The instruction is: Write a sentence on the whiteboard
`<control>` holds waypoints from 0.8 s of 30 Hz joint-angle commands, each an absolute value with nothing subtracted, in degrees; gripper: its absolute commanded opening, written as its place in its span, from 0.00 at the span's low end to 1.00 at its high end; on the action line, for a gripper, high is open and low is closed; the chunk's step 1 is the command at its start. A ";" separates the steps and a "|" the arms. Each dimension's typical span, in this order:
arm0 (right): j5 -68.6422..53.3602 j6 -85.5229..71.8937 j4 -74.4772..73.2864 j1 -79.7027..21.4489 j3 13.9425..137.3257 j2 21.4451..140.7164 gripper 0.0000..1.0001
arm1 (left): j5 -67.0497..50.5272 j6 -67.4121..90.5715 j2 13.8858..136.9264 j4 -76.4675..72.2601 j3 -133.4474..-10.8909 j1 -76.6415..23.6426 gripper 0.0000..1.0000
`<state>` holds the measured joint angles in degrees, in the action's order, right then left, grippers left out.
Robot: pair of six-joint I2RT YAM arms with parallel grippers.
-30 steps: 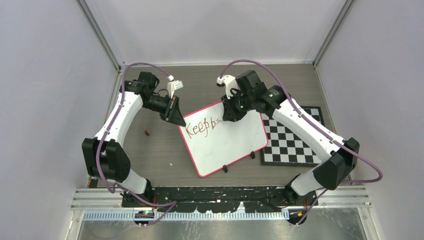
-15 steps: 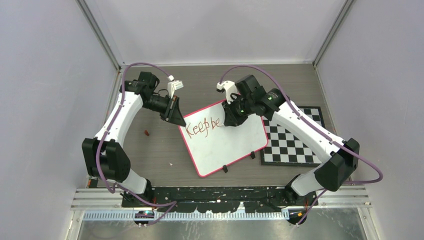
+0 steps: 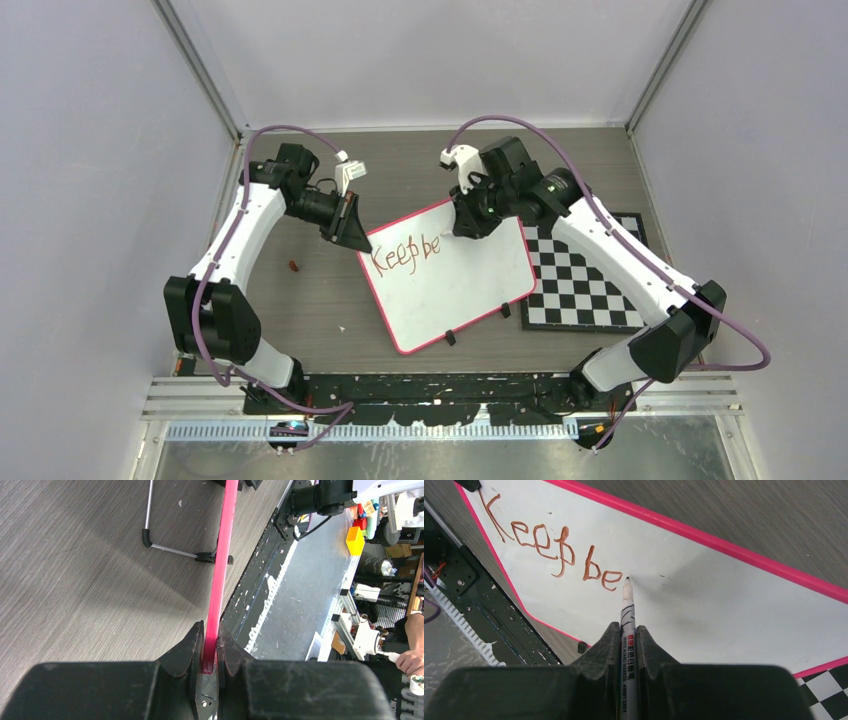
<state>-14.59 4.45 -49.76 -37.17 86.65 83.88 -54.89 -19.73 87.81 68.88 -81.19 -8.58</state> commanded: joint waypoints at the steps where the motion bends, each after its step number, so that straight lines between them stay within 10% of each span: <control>1: -13.86 5.01 -47.47 -36.27 89.96 83.32 0.00 | -53.97 -18.81 86.17 68.12 -81.34 -8.55 0.00; 24: -16.44 2.97 -46.24 -35.63 82.02 82.24 0.00 | -53.70 -18.89 86.17 68.10 -81.11 -8.61 0.00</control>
